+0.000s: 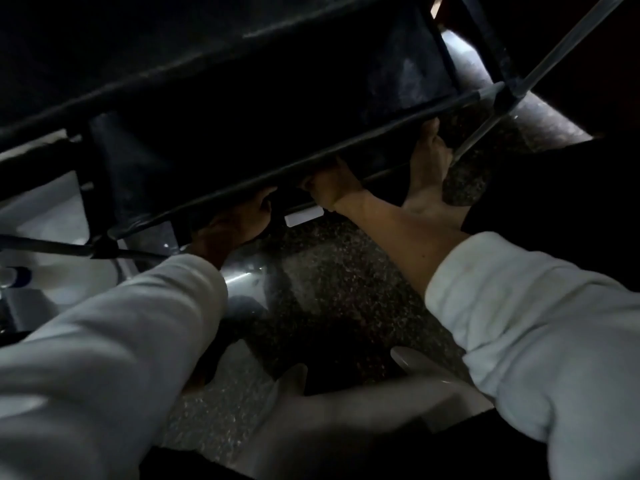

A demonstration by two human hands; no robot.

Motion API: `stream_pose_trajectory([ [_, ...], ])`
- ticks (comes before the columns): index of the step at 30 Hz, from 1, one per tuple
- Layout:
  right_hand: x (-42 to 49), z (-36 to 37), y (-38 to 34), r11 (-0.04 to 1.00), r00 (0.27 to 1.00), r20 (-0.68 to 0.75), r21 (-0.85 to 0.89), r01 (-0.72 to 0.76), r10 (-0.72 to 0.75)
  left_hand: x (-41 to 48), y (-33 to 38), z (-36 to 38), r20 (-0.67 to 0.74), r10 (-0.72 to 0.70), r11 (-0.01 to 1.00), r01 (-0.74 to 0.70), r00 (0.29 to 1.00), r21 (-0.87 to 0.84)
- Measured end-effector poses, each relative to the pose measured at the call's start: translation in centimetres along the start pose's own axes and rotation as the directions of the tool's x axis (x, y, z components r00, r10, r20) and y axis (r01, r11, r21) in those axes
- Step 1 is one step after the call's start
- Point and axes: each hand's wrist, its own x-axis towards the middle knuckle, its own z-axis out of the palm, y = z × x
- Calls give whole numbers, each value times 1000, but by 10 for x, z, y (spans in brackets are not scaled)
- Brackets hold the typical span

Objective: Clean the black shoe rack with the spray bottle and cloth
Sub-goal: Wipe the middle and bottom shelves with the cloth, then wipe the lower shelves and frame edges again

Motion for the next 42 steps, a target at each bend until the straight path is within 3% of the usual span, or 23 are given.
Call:
stream_pose_trajectory([
  [5, -14, -1, -8, 987, 991, -17, -87, -136, 135, -55, -26, -9, -46, 9, 995, -4, 999, 101],
  [9, -29, 1, -18, 957, 957, -17, 36, -289, 290, -88, -37, -21, -73, 84, 995, -81, 994, 54],
  [13, -48, 12, -35, 922, 953, 44, 244, -301, 300, -109, -43, -33, -117, 100, 995, -98, 988, 23],
  [16, -65, 21, -44, 902, 951, 55, 305, -307, 305, -120, -42, -31, -96, 72, 997, -70, 993, 23],
  [20, -81, 23, -51, 884, 940, 93, 321, -340, 327, -131, -32, -27, -45, 140, 990, -138, 989, 42],
  [28, -109, 13, -62, 804, 941, 110, 495, -331, 320, -142, -6, -45, -221, 246, 969, -244, 944, 36],
  [35, -132, -11, -87, 586, 930, 160, 738, -335, 331, -156, 20, -64, -503, 383, 913, -402, 775, 76],
  [39, -144, -26, -117, 427, 933, 244, 837, -341, 266, -163, 42, -97, -692, 384, 873, -485, 611, 56],
  [42, -156, -34, -146, 383, 954, 241, 876, -293, 177, -171, 58, -128, -827, 319, 835, -550, 462, 15],
])
